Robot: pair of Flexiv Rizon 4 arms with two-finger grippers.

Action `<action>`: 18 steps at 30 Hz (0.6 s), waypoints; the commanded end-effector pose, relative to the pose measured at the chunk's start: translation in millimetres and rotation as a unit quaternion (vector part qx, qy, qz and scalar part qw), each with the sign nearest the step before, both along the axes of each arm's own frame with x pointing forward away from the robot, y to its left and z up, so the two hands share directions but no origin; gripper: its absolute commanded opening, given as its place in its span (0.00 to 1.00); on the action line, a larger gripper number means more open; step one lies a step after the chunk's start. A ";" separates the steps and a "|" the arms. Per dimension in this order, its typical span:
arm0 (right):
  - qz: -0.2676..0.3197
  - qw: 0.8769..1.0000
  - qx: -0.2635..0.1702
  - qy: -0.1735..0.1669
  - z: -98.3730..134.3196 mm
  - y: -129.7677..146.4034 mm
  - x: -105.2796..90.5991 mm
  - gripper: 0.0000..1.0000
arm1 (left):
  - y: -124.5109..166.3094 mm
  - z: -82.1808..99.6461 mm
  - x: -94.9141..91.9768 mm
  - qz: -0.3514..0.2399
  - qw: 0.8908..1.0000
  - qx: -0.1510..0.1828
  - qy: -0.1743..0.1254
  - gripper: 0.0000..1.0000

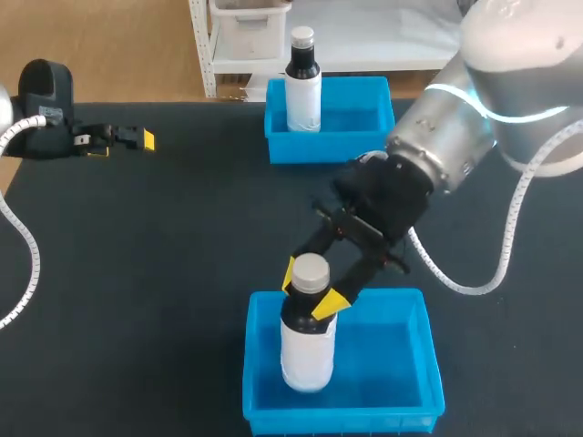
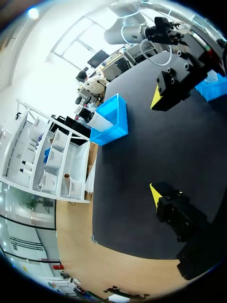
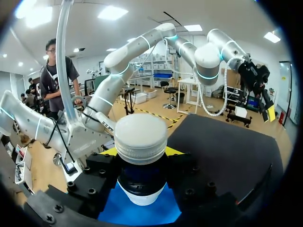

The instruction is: Pick up the bottle, and place it in the far bin if it is heavy, or in the near bin if it is light.

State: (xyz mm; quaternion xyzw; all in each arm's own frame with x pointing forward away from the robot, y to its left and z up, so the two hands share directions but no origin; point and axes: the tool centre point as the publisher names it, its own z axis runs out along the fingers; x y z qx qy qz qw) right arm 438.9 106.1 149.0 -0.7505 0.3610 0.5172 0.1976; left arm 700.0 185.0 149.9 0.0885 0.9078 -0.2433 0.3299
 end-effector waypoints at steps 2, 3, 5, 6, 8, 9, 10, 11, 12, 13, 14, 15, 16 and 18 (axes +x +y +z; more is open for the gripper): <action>0.008 1.000 -0.009 0.000 -9.8 6.7 2.9 0.00 | 0.0 0.0 0.0 0.000 1.000 0.000 0.000 1.00; 0.009 1.000 -0.010 0.000 -10.9 6.9 3.0 0.00 | 0.0 0.0 0.0 0.000 1.000 0.000 0.000 1.00; 0.009 1.000 -0.016 -0.002 -13.0 7.6 3.3 0.00 | 0.0 0.0 0.0 0.000 1.000 0.000 0.000 1.00; 0.010 1.000 -0.019 -0.003 -13.6 8.1 3.4 0.05 | 0.0 0.0 0.0 0.000 1.000 0.000 0.000 1.00; 0.011 1.000 -0.023 -0.003 -14.1 8.8 3.6 0.48 | 0.0 0.0 0.0 0.000 1.000 0.000 0.000 1.00; 0.011 1.000 -0.025 -0.003 -14.2 9.1 3.7 1.00 | 0.0 0.0 0.0 0.000 1.000 0.000 0.000 1.00; 0.010 1.000 -0.027 -0.002 -14.2 9.3 3.8 1.00 | 0.0 0.0 0.0 0.000 1.000 0.000 0.000 1.00; 0.009 1.000 -0.028 -0.002 -14.2 9.5 3.9 1.00 | 0.0 0.0 0.0 0.000 1.000 0.000 0.000 1.00; 0.008 1.000 -0.029 -0.003 -14.2 9.6 4.1 1.00 | 0.0 0.0 0.0 0.000 1.000 0.000 0.000 1.00; 0.007 1.000 -0.030 -0.003 -14.1 9.7 4.3 1.00 | 0.0 0.0 0.0 0.000 1.000 0.000 0.000 1.00; 0.006 1.000 -0.031 -0.003 -14.1 9.8 4.5 1.00 | 0.0 0.0 0.0 0.000 1.000 0.000 0.000 1.00; 0.006 1.000 -0.031 -0.003 -14.0 9.7 4.9 1.00 | 0.0 0.0 0.0 0.000 1.000 0.000 0.000 1.00; 0.005 0.999 -0.031 -0.004 -13.7 9.3 5.5 1.00 | 0.0 0.0 0.0 0.000 1.000 0.000 0.000 1.00; 0.004 0.999 -0.032 -0.004 -13.6 7.9 7.0 1.00 | 0.0 0.0 0.0 0.000 1.000 0.000 0.000 1.00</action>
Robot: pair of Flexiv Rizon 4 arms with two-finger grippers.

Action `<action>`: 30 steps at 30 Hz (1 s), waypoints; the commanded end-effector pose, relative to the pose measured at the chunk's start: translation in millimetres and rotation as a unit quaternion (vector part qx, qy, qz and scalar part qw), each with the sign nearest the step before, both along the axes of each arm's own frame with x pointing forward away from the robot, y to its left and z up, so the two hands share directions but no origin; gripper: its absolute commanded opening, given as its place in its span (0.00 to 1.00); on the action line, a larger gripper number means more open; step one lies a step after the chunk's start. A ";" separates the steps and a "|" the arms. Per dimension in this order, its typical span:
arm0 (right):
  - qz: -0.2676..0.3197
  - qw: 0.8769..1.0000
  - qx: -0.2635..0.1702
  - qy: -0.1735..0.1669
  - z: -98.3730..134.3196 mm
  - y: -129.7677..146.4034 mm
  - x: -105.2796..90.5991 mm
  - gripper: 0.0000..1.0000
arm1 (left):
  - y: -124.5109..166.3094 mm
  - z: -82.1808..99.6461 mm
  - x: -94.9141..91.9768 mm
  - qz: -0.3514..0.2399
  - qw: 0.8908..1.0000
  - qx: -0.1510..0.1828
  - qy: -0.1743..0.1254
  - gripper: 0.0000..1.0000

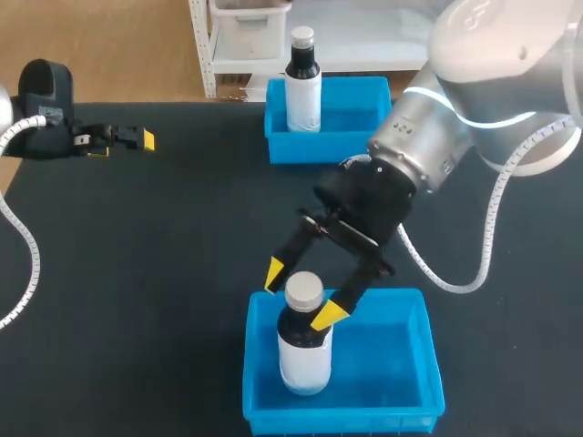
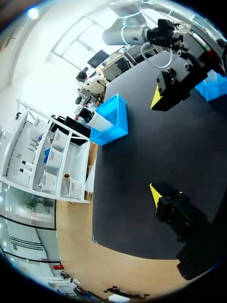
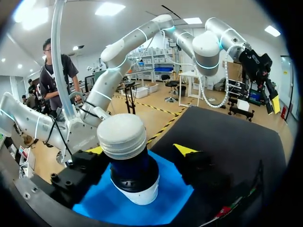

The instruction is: Pick up the bottle, and place it in the far bin if it is heavy, or in the near bin if it is light.

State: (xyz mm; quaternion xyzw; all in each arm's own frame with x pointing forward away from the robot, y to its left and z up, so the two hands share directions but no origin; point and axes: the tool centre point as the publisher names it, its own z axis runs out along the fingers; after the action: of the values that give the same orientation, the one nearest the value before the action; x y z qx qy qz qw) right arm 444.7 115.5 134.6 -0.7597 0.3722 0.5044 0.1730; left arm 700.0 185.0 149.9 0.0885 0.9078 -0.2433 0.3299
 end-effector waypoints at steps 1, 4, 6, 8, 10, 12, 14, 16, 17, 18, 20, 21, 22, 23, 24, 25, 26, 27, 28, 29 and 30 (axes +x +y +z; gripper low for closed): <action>-0.001 1.000 -0.003 -0.003 0.9 -3.3 2.4 1.00 | 0.0 0.0 0.0 0.000 1.000 0.000 0.000 1.00; 0.001 1.000 -0.012 -0.008 0.5 -14.9 9.6 1.00 | 0.0 0.0 0.0 0.000 1.000 0.000 0.000 1.00; 0.008 1.000 -0.017 -0.011 1.3 -26.9 15.6 1.00 | 0.0 0.0 0.0 0.000 1.000 0.000 0.000 1.00; 0.066 0.997 -0.023 -0.022 3.7 -44.5 19.2 1.00 | 0.0 0.0 0.0 0.000 1.000 0.000 0.000 1.00; 0.081 0.996 -0.027 -0.025 4.1 -63.0 24.1 1.00 | 0.0 0.0 0.0 0.000 1.000 0.000 0.000 1.00; 0.100 0.994 -0.024 -0.023 5.0 -82.8 26.2 1.00 | 0.0 0.0 0.0 0.000 1.000 0.000 0.000 1.00; 0.110 0.993 -0.026 -0.024 6.1 -98.4 27.6 1.00 | 0.0 0.0 0.0 0.000 1.000 0.000 0.000 1.00; 0.101 0.994 -0.037 -0.019 6.0 -109.7 33.3 1.00 | 0.0 0.0 0.0 0.000 1.000 0.000 0.000 1.00; 0.080 0.996 -0.036 -0.007 5.8 -114.8 38.5 1.00 | 0.0 0.0 0.0 0.000 1.000 0.000 0.000 1.00; 0.064 0.997 -0.035 0.001 5.5 -119.0 43.9 1.00 | 0.0 0.0 0.0 0.000 1.000 0.000 0.000 1.00; 0.019 0.999 -0.047 0.003 4.5 -126.3 56.6 1.00 | 0.0 0.0 0.0 0.000 1.000 0.000 0.000 1.00; 0.002 0.999 -0.049 0.003 4.3 -129.2 63.0 1.00 | 0.0 0.0 0.0 0.000 1.000 0.000 0.000 1.00; -0.023 0.998 -0.058 0.002 2.8 -131.7 69.9 1.00 | 0.0 0.0 0.0 0.000 1.000 0.000 0.000 1.00; -0.051 0.996 -0.070 0.000 0.5 -133.5 77.4 1.00 | 0.0 0.0 0.0 0.000 1.000 0.000 0.000 1.00; -0.077 0.994 -0.076 0.007 -2.2 -135.2 85.3 1.00 | 0.0 0.0 0.0 0.000 1.000 0.000 0.000 1.00; -0.120 0.989 -0.083 0.020 -4.9 -137.3 94.7 1.00 | 0.0 0.0 0.0 0.000 1.000 0.000 0.000 1.00; -0.146 0.985 -0.086 0.024 -6.5 -139.6 102.2 1.00 | 0.0 0.0 0.0 0.000 1.000 0.000 0.000 1.00; -0.178 0.979 -0.097 0.026 -8.1 -141.9 108.7 1.00 | 0.0 0.0 0.0 0.000 1.000 0.000 0.000 1.00; -0.210 0.971 -0.110 0.029 -9.9 -143.8 116.0 1.00 | 0.0 0.0 0.0 0.000 1.000 0.000 0.000 1.00; -0.223 0.967 -0.118 0.025 -10.2 -145.7 120.2 1.00 | 0.0 0.0 0.0 0.000 1.000 0.000 0.000 1.00; -0.236 0.963 -0.125 0.023 -10.5 -147.8 123.7 1.00 | 0.0 0.0 0.0 0.000 1.000 0.000 0.000 1.00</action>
State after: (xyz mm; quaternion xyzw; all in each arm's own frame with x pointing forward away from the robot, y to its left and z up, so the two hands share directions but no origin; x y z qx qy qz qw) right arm 567.9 -23.9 123.6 -0.7249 0.4887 0.4625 0.1478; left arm 700.0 185.0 149.9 0.0885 0.9078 -0.2433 0.3299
